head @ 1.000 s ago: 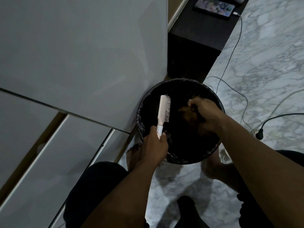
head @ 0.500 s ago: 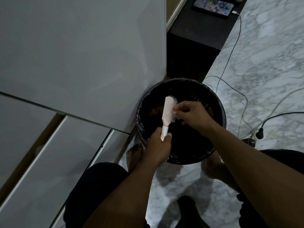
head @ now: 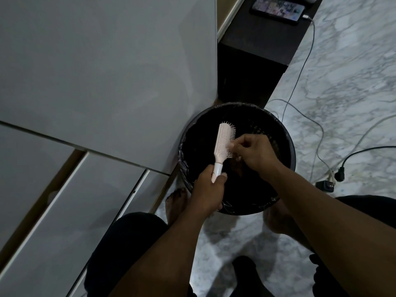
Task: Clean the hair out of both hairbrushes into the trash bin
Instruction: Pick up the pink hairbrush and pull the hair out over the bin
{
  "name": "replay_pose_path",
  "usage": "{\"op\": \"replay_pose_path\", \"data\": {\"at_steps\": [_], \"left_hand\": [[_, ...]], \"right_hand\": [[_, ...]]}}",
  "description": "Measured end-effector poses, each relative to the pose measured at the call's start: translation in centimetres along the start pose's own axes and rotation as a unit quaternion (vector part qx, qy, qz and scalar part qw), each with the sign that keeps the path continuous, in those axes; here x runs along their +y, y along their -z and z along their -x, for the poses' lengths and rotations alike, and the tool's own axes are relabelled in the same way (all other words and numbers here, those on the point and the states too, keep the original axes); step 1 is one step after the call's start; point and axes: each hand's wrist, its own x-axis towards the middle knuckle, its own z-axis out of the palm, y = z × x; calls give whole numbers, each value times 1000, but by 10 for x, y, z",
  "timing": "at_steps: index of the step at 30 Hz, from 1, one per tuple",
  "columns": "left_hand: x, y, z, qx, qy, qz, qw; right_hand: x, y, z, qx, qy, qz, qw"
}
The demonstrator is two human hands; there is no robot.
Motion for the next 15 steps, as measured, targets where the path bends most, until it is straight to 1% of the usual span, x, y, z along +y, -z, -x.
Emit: {"op": "replay_pose_path", "data": {"at_steps": [2,4,6,7,9,12,15], "left_hand": [[2,-1,-4,8,24,29,999],[2,-1,-7,18,50,67,996],[2,-1,-6,8,51,55,997],[3,-1,-5,-4,46,38,998],[5,-2,-2,-24,41,25,999],[7,-4,0,-50,36,27,998],[8,-3,0,-52,32,29,998]], "right_hand": [[-6,-1,1,9,-58,-135,989],[-11,2,0,48,-105,-216,970],[-12,6,-4,79,-122,-195,970],[-11,5,-5,73,-118,-167,976],[-9,-2,-4,22,-111,-128,985],[-5,-13,-1,-69,-113,-109,985],[-4,-12,-3,-95,-107,-106,984]]}}
